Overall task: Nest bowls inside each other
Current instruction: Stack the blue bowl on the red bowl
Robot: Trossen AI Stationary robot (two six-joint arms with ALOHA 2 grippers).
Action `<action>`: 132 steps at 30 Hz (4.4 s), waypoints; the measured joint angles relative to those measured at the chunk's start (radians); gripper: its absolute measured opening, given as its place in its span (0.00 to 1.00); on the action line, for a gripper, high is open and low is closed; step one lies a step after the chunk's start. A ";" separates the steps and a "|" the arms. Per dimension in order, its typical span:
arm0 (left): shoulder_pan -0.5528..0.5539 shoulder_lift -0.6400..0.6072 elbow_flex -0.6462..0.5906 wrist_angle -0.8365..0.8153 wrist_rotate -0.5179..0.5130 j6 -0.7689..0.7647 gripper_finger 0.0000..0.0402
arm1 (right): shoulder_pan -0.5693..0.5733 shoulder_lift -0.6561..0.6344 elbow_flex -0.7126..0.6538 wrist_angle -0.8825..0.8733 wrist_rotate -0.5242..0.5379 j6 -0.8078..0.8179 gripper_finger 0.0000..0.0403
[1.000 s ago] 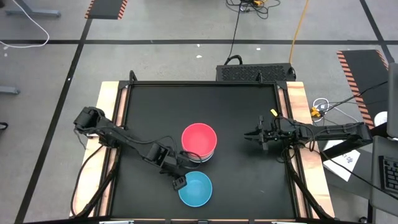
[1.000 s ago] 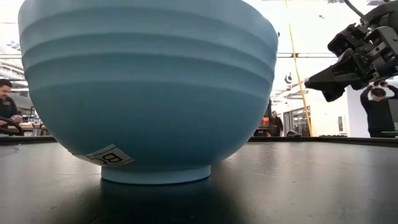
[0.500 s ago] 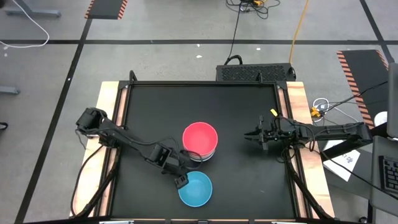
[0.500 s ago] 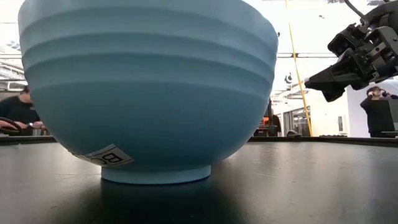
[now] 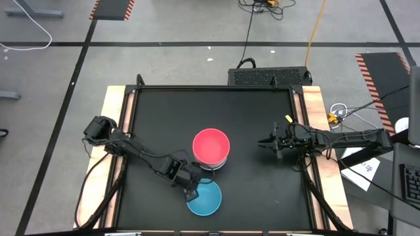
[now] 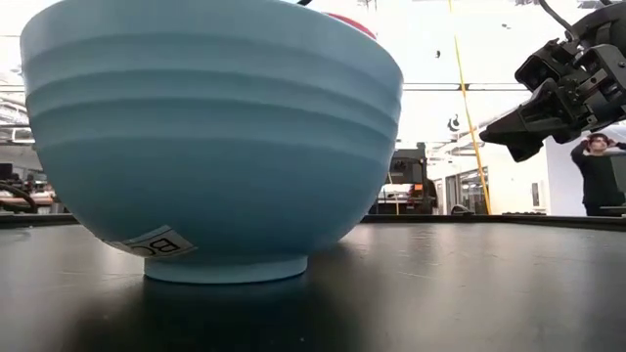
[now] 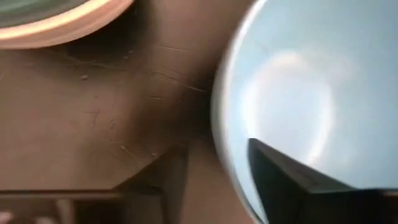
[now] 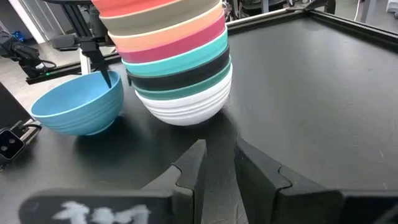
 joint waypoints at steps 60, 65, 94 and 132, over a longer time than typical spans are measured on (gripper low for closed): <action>-0.447 -0.618 0.000 -0.463 -1.071 0.185 0.01 | 0.000 -0.001 0.000 0.032 0.004 0.026 0.18; -0.388 -0.703 0.000 -0.316 -1.039 0.419 0.01 | 0.000 -0.001 0.000 0.048 0.004 0.026 0.18; 0.338 -0.524 0.414 -0.358 -0.176 0.844 0.01 | 0.000 0.000 0.000 0.092 0.009 0.023 0.18; 0.548 -0.165 0.610 -0.537 0.181 0.818 0.01 | 0.000 0.000 0.000 0.069 0.009 0.000 0.18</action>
